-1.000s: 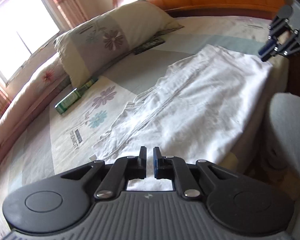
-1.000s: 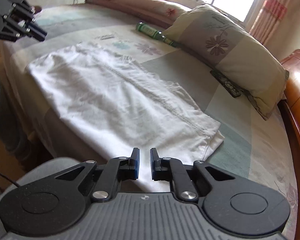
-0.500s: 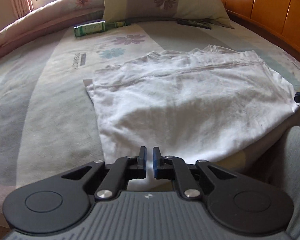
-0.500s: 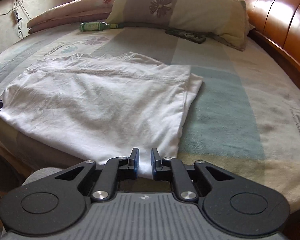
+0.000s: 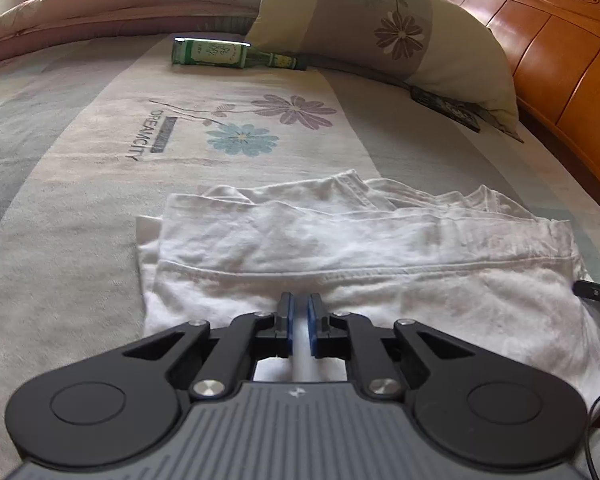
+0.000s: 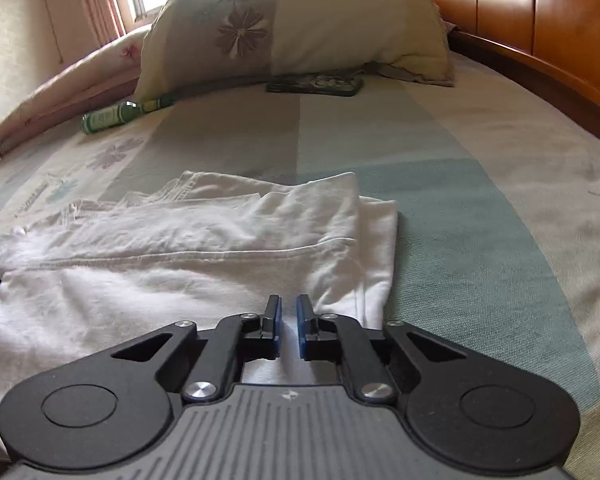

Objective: Fold clothes

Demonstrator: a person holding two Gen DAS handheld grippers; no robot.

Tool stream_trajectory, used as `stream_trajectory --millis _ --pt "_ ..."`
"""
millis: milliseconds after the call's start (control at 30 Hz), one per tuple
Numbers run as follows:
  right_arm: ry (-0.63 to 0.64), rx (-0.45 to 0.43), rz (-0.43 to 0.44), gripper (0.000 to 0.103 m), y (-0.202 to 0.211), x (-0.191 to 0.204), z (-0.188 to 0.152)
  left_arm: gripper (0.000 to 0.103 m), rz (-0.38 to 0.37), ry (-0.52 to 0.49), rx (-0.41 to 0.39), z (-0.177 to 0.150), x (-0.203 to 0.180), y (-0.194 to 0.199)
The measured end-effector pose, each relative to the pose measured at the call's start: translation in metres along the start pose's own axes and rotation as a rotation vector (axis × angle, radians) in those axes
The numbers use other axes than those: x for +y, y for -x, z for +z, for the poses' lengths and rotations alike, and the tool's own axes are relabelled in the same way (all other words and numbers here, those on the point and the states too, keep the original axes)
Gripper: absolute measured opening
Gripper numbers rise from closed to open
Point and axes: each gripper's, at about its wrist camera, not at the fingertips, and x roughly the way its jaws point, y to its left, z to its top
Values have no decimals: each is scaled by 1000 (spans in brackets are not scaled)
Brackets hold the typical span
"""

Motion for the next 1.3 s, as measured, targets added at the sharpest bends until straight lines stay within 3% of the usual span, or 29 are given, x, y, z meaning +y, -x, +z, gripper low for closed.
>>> stream_trajectory --millis 167,200,300,500,567,733,800,900,1000,1167,1233,1300 --pt "-65 -7 -5 1 3 -2 -1 6 43 -15 -25 35 12 -14" --pt "-46 -8 -21 7 4 5 0 6 60 -8 -28 41 14 -15" --pt "39 -28 -35 16 8 25 10 6 -16 10 -19 40 9 -15" --pt "24 -7 -21 17 -25 44 35 6 -174 50 1 32 -3 -17" --pt "-8 -5 -50 17 -34 42 36 8 -159 67 2 29 -1 -30" --pt "-53 -49 -156 16 -21 39 34 3 -25 72 -13 47 -1 -33" --pt "-34 -64 -130 18 -3 45 29 4 -27 67 -47 46 -3 -16" --pt "-20 -57 -101 26 16 51 15 4 -61 107 -108 27 -3 25" --pt "-16 -31 -84 26 29 55 -3 4 -53 195 -90 -7 7 49" --pt "-24 6 -115 24 45 41 -37 4 50 268 -8 -65 30 64" --pt "-25 8 -129 20 56 34 -46 4 56 299 -11 -74 37 77" --pt "-31 4 -146 23 69 34 -49 4 79 279 -18 -74 34 89"
